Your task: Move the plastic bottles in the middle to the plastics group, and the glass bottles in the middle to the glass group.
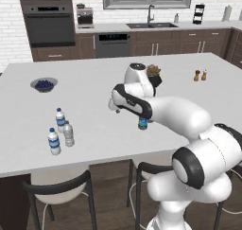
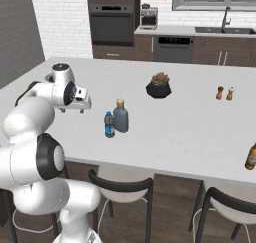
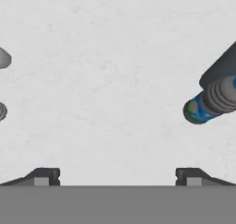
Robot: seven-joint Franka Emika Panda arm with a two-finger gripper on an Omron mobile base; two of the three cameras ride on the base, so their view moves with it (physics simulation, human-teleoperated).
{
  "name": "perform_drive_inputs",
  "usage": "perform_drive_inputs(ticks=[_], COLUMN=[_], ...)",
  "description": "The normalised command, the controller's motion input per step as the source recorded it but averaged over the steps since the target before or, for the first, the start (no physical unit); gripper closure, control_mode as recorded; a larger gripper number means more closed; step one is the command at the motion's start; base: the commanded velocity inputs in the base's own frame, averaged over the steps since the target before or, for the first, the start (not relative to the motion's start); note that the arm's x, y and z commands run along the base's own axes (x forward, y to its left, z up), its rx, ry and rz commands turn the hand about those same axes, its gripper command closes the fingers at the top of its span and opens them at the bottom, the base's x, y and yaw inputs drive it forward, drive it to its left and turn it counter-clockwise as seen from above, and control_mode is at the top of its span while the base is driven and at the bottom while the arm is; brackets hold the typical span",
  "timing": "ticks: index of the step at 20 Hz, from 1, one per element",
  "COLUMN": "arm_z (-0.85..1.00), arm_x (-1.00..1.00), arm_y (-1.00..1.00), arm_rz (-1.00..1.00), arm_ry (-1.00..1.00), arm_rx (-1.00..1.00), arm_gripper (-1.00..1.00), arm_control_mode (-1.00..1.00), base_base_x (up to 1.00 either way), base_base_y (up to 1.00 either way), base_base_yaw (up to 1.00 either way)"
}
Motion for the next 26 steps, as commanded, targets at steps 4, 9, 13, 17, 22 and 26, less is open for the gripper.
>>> perform_drive_inputs(ticks=[4, 9, 13, 17, 22, 26], arm_z=[0.00, 0.00, 0.00, 0.00, -0.21, -0.26], arm_x=[-0.13, -0.09, 0.00, 0.02, 0.07, 0.32], arm_y=[-0.83, -0.82, -0.76, -0.44, 0.00, 0.02], arm_rz=[-0.10, -0.10, -0.08, -0.08, -0.01, 0.00], arm_ry=[0.00, 0.00, 0.00, -0.01, 0.02, 0.03], arm_rx=[0.00, 0.00, 0.00, 0.00, 0.00, 0.00], arm_gripper=[-1.00, -1.00, -1.00, -1.00, -1.00, -1.00], arm_control_mode=[-1.00, -1.00, -1.00, -1.00, -1.00, -1.00], base_base_x=[0.00, 0.00, 0.00, 0.00, 0.00, 0.00], base_base_y=[0.00, 0.00, 0.00, 0.00, 0.00, 0.00], base_base_yaw=[0.00, 0.00, 0.00, 0.00, 0.00, 0.00])
